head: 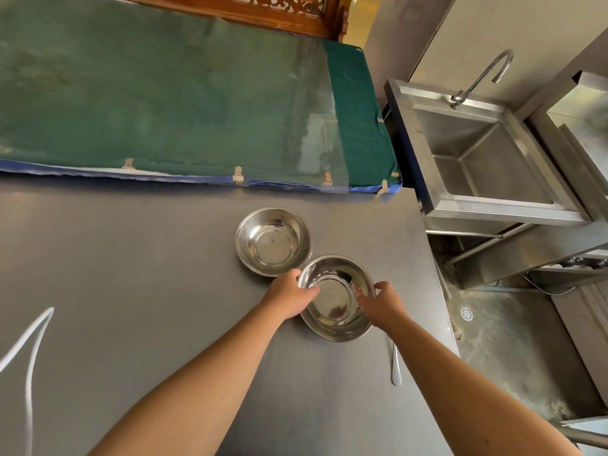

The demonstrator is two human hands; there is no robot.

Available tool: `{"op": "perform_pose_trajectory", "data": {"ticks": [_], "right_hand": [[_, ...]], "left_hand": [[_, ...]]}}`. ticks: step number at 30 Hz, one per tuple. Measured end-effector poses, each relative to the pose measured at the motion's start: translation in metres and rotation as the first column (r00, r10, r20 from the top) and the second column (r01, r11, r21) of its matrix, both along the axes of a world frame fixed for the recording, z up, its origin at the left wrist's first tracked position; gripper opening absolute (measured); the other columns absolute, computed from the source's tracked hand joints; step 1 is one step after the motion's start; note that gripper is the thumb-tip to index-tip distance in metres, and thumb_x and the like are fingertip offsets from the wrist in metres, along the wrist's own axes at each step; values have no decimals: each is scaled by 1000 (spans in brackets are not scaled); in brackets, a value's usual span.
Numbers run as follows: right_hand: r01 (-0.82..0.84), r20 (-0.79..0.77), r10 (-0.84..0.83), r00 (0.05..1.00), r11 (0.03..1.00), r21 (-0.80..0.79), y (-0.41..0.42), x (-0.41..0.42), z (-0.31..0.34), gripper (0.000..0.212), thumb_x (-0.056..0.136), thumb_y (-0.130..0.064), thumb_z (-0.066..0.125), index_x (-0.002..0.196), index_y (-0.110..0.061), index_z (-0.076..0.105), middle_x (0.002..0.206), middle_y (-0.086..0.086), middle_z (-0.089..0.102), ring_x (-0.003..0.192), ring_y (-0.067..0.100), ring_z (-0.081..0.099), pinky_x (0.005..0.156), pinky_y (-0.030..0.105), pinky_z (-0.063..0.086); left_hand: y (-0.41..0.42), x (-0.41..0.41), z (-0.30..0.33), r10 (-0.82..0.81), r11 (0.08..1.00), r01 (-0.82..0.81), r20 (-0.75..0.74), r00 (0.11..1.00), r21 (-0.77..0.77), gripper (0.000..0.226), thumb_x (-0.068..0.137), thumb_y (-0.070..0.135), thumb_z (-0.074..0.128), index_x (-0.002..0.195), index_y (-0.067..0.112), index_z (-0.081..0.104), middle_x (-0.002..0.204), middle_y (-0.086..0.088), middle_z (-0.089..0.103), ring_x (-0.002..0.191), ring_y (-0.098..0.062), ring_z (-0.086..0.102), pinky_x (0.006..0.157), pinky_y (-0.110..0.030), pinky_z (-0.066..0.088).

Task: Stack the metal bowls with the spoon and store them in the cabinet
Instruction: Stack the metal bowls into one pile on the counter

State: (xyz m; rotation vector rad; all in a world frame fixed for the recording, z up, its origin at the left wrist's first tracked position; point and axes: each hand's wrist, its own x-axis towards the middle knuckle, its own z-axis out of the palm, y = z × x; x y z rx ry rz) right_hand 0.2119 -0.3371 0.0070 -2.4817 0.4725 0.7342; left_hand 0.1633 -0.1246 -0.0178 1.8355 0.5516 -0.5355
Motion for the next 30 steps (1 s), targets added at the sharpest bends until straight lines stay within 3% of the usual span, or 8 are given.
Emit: {"op": "perform_pose_trajectory", "data": {"ticks": [4,11,15,17,20,23,26,30], "right_hand": [[0,41,1,999,1000,-3,6,10,9,67,91,-49,66,142,-12,45,119,12,68,108,31,67,94,48,55],[-52,112,49,993,998,25,32,36,32,69,90,-51,66,143,-12,45,122,12,67,110,30,67,96,46,54],[-95,137,89,987,995,39,61,50,37,70,89,-53,67,142,-12,47,122,11,68,110,30,66,96,43,53],[-106,133,96,986,992,65,77,55,37,71,88,-53,67,143,-12,47,123,11,68,108,31,67,94,43,55],[-128,127,115,985,987,94,97,62,34,73,87,-55,67,143,-13,48,124,11,67,107,31,68,94,46,56],[-153,119,139,983,981,122,114,68,30,75,87,-54,67,145,-12,46,128,12,65,111,32,66,96,48,55],[-175,114,160,980,976,128,129,73,26,76,88,-53,67,147,-11,45,131,12,63,114,33,65,97,48,54],[-217,104,207,973,972,92,140,78,20,70,90,-43,68,147,-10,44,130,13,63,113,33,64,97,46,55]], "left_hand": [[5,6,9,9,1000,-10,52,999,15,49,73,53,67,113,24,65,100,1,74,96,-24,70,86,-48,60],[32,25,26,15,994,-27,110,994,103,62,81,54,66,130,17,60,119,-9,71,105,-32,69,91,-42,57],[60,32,29,63,992,-75,117,991,103,64,84,52,67,136,16,58,124,-10,69,109,-31,68,94,-47,57],[75,33,29,97,990,-107,113,989,90,63,84,50,69,136,17,58,120,-8,70,101,-27,71,89,-47,60],[95,36,28,134,985,-144,109,985,98,58,78,51,68,125,16,64,108,-8,73,85,-25,74,80,-46,63],[112,40,25,160,979,-172,112,981,107,54,73,51,67,114,16,69,105,-10,74,95,-30,73,84,-50,61],[125,44,20,184,973,-197,113,976,119,43,71,49,66,101,19,70,94,-7,75,88,-28,73,80,-49,62],[138,52,11,186,974,-196,90,978,112,39,75,45,70,106,21,67,94,-3,73,80,-22,74,66,-43,66]]}}
